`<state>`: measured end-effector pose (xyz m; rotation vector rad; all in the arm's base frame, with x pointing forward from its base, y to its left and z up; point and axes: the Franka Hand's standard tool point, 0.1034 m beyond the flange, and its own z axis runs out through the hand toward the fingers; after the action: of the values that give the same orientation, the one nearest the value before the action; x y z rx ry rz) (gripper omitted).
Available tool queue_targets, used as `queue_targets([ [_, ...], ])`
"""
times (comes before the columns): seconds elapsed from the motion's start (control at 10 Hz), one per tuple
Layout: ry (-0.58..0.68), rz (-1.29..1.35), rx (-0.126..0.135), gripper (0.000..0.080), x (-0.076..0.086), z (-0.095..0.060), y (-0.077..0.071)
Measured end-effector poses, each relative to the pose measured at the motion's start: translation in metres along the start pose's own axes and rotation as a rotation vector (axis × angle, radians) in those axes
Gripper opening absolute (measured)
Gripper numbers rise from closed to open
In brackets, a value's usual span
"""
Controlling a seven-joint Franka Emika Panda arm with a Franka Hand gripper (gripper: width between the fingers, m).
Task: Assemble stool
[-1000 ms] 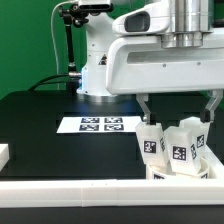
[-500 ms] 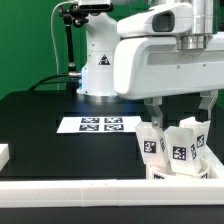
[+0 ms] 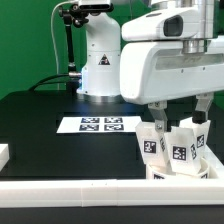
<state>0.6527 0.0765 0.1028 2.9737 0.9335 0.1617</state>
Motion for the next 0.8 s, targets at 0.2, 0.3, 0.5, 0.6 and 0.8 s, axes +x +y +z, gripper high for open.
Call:
queue_targets([
  [0.2, -0.016, -0.035, 0.004, 0.0649, 0.0, 0.003, -0.007],
  [0.3, -0.02, -0.048, 0.007, 0.0649, 0.0, 0.006, -0.008],
  [0.5, -0.03, -0.048, 0.01, 0.0649, -0.006, 0.012, -0.006],
  [0.6, -0.031, -0.043, 0.008, 0.0649, -0.006, 0.014, -0.006],
  [0.8, -0.036, -0.038, 0.01, 0.0649, -0.007, 0.018, -0.006],
])
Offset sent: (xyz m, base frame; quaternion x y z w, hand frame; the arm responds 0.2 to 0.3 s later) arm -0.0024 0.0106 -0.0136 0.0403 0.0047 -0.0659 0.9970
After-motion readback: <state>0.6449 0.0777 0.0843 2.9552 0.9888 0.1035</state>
